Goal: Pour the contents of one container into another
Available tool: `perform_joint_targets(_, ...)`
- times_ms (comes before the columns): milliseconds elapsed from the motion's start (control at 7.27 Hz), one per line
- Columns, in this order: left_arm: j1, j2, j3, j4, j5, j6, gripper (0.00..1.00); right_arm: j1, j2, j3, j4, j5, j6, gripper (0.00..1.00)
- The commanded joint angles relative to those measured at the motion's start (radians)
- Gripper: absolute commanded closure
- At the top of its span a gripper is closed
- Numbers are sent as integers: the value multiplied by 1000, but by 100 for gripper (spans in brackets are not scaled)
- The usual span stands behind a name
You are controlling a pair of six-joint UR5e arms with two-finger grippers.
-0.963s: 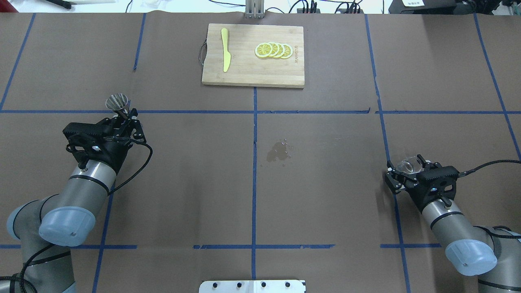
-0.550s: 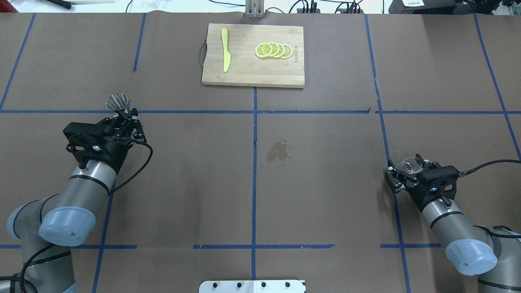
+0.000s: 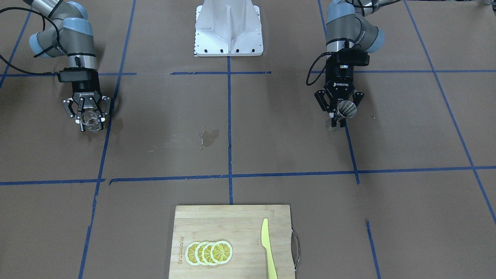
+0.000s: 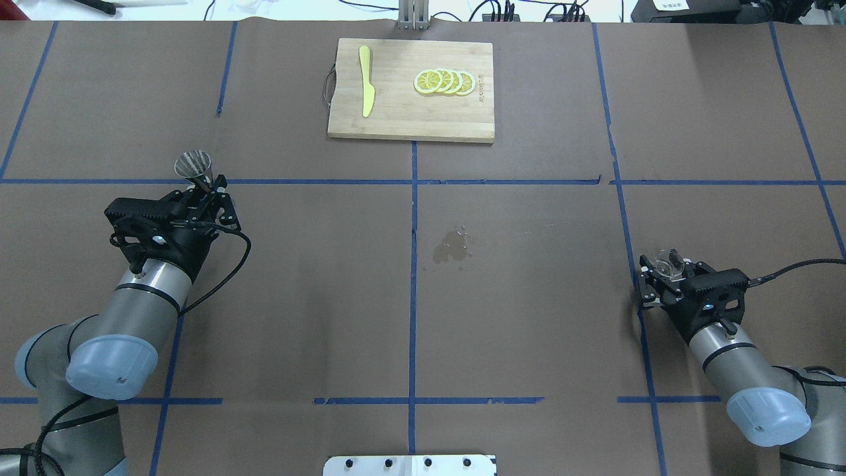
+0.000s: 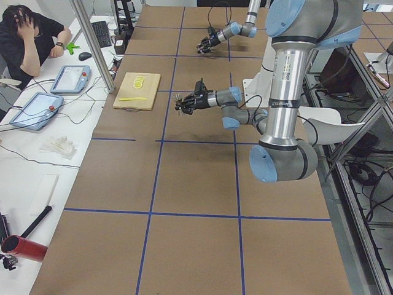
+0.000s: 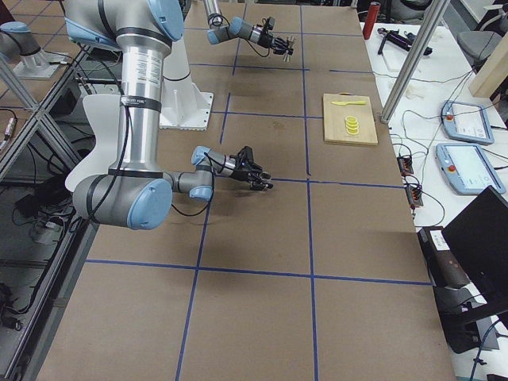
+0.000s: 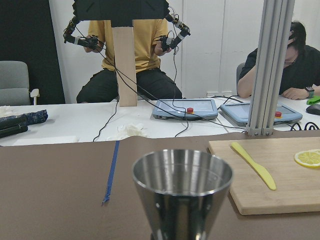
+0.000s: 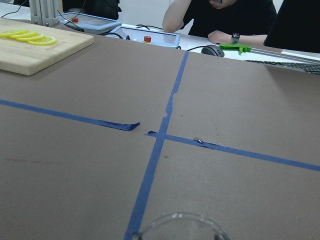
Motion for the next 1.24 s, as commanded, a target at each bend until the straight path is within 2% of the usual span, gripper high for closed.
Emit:
perform_joint_targets(0, 0, -6, 0, 0, 0, 0, 100, 120, -9, 11, 125, 175, -113, 100)
perform_joint_targets(138, 0, -11, 0, 0, 0, 0, 100, 162, -12, 16, 129, 233, -140, 100)
perform_joint_targets(413, 10, -26, 2, 2, -3, 16, 100, 275, -9, 45, 129, 370, -347, 100)
perform_joint_targets(688, 22, -134, 72, 3, -23, 107, 100, 322, 29, 79, 120, 421, -513, 100)
perform_joint_targets(826, 40, -176, 93, 9, -23, 133, 100, 334, 79, 99, 77, 439, -538, 100)
perform_joint_targets(1101, 75, -260, 126, 28, -18, 139, 100, 334, 180, 184, -99, 560, -542, 100)
